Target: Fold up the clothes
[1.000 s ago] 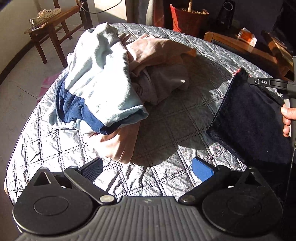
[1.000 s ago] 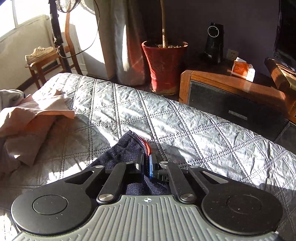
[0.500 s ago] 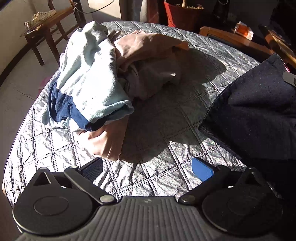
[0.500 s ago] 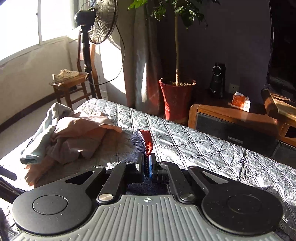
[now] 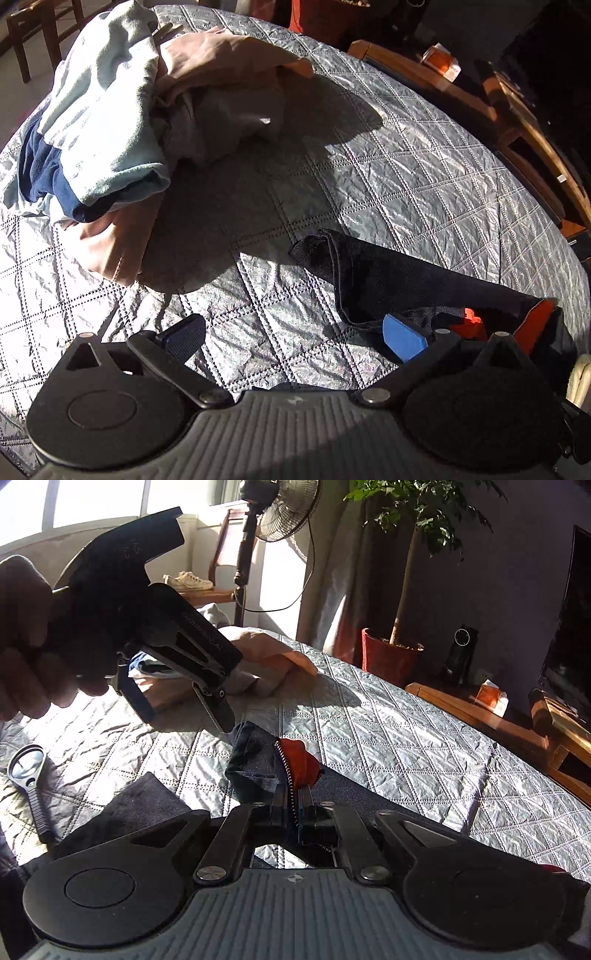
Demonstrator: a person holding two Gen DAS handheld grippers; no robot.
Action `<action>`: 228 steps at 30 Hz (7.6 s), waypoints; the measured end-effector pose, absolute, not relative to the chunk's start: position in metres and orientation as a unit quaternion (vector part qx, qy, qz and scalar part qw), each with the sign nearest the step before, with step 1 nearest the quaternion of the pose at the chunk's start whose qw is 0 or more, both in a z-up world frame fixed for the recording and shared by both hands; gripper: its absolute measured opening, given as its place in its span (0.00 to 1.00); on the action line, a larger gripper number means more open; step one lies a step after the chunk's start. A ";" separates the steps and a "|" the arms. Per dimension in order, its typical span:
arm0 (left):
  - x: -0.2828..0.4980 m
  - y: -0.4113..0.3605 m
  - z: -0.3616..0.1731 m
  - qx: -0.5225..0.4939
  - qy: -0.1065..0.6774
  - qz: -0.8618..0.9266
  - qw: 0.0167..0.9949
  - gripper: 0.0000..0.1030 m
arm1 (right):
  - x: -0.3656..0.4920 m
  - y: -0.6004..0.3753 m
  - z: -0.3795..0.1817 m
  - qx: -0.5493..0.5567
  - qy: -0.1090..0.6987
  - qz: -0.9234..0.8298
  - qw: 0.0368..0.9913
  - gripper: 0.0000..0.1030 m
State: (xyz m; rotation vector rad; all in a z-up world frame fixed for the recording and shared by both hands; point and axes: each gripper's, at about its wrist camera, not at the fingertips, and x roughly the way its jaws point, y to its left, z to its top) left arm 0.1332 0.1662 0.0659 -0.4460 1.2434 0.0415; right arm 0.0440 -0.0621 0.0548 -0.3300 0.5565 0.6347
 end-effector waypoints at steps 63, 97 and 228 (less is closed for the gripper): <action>0.141 0.100 -0.021 -0.440 0.675 -0.084 0.587 0.35 | -0.077 -0.077 0.032 -0.303 0.135 0.314 0.890 0.56; 0.123 0.094 -0.015 -0.442 0.649 -0.090 0.612 0.06 | 0.006 -0.287 -0.020 0.437 0.487 0.040 0.755 0.65; 0.023 0.154 0.002 -0.529 0.543 -0.020 0.653 0.93 | -0.015 -0.411 -0.049 0.658 0.320 0.040 0.681 0.09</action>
